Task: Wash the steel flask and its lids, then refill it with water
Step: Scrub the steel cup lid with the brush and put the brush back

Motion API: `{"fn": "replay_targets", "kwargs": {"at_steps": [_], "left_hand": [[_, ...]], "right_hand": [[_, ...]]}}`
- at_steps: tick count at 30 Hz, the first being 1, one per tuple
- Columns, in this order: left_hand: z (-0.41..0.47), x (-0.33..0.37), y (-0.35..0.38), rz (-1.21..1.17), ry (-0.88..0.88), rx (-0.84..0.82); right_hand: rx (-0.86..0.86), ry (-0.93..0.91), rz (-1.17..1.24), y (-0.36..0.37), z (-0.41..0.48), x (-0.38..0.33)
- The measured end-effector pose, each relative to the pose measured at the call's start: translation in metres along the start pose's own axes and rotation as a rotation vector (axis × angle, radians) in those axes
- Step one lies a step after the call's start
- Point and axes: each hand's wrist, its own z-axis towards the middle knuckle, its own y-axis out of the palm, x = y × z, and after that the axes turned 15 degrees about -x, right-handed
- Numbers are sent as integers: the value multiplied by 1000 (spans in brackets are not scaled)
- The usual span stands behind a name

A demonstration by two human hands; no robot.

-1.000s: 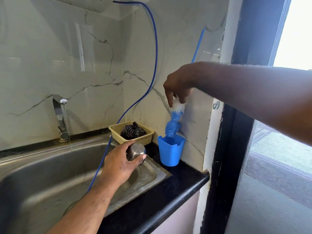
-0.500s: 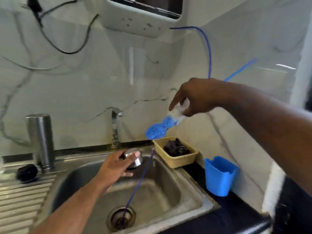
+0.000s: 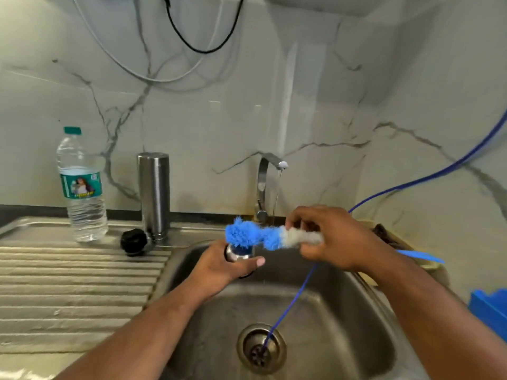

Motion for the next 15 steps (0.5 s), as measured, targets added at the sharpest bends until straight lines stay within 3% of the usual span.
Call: {"fn": "replay_targets", "kwargs": {"at_steps": [4, 10, 15], "left_hand": [[1, -11, 3, -190, -62, -18], [7, -22, 3, -181, -99, -83], [7, -29, -1, -134, -84, -18]], "right_hand": [[67, 21, 73, 37, -3, 22], [-2, -105, 129, 50, -7, 37], [-32, -54, 146, 58, -4, 31]]}}
